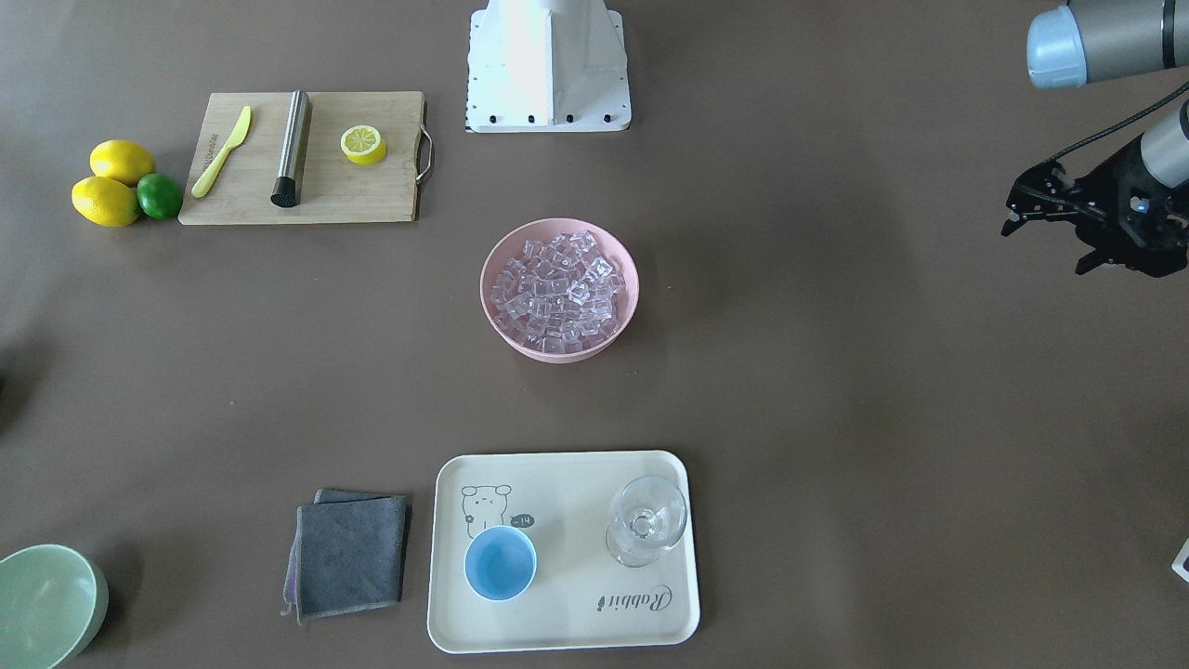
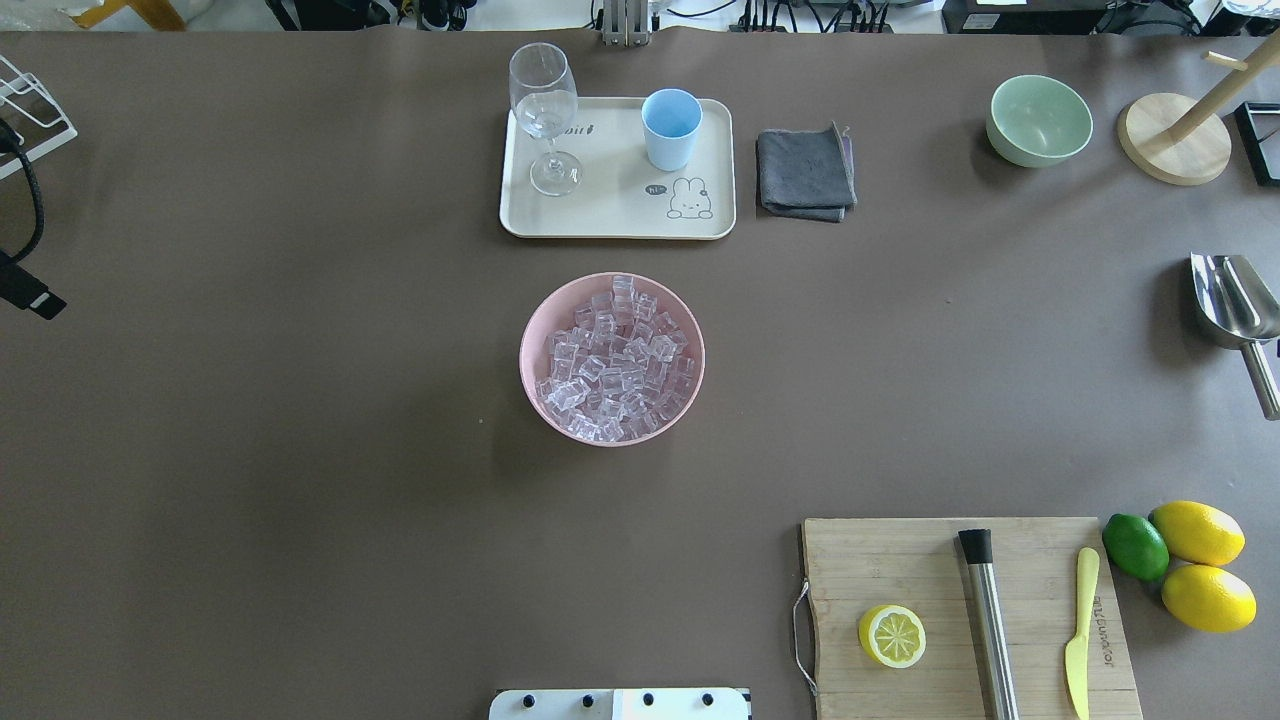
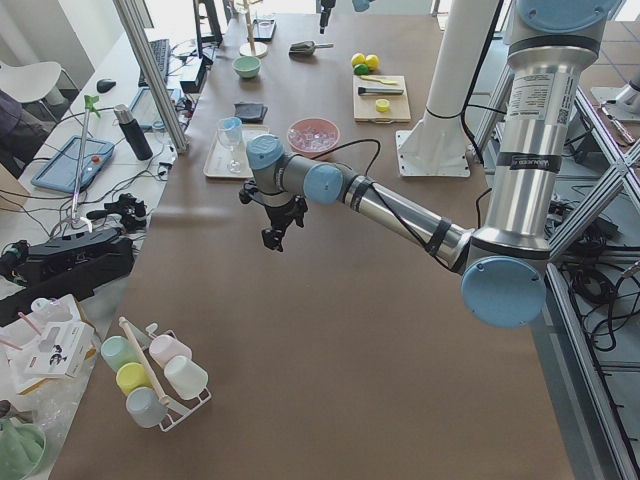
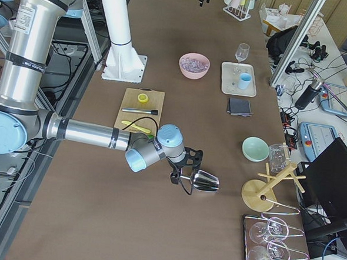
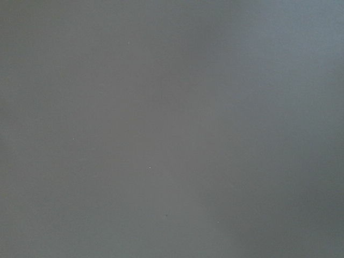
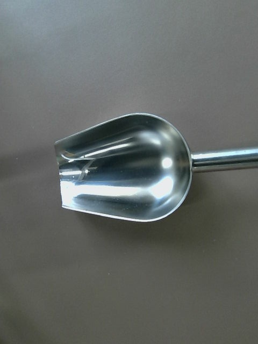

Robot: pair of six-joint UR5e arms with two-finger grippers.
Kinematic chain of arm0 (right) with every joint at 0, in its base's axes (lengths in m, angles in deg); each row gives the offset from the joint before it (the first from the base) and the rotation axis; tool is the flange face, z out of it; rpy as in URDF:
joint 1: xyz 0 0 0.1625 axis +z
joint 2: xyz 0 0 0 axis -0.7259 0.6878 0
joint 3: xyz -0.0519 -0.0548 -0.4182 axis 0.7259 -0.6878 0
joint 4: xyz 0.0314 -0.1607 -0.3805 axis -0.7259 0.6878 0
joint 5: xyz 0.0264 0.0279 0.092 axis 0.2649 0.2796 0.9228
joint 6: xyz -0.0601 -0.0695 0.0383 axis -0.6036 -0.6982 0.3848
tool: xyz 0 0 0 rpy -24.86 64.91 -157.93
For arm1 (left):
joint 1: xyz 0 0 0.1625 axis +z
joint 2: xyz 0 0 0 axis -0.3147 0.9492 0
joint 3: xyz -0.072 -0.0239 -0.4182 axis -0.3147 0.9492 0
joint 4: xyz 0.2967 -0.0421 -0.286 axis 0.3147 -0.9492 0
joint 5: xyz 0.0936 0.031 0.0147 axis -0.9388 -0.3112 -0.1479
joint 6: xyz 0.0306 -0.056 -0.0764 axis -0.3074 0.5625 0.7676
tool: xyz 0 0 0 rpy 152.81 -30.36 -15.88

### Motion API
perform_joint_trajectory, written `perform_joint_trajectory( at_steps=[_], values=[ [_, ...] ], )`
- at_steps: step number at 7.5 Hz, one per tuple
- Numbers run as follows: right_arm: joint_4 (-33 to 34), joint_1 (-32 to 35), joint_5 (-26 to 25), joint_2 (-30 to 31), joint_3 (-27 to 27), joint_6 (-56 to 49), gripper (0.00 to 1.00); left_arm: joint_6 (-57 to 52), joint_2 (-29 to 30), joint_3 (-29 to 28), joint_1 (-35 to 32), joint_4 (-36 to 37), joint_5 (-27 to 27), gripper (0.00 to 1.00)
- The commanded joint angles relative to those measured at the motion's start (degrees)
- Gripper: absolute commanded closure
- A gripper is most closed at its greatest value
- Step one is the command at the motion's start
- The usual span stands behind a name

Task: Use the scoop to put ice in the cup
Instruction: 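Move the left gripper toward the pink ice bowl while the right lifts the scoop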

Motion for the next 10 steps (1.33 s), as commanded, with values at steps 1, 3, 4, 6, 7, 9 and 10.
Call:
perform_joint_trajectory(
  at_steps=[1,3,4,6,7,9,10],
  values=[
    [-11.2,-5.7,-5.9,1.9,-2.6,9.6,0.00,0.1,0.1,1.0,3.5,0.0,-0.1,0.01],
    [-13.3,-9.8,-10.6,1.9,-3.4,13.8,0.03,-0.2,2.8,1.0,7.8,-0.7,-0.3,0.01],
    [-13.4,-10.6,-11.0,1.5,-4.3,13.7,0.10,-0.3,3.2,0.2,11.2,-6.0,-0.4,0.02],
    [-13.4,-11.8,-12.4,1.3,-5.2,13.8,0.19,-0.4,2.0,-3.4,13.7,-22.6,-0.5,0.02],
    [-13.4,-12.2,-12.4,1.3,-5.2,13.8,0.24,-0.5,1.9,-4.8,14.6,-26.6,-0.5,0.02],
    [-14.8,-12.8,-12.4,1.3,-5.2,14.9,0.51,-2.1,2.4,-5.1,19.4,-31.3,-5.0,0.02],
    [-15.0,-13.0,-12.4,1.7,-5.2,14.8,0.69,-4.0,3.3,-5.3,22.3,-31.8,-8.0,0.02]
  ],
)
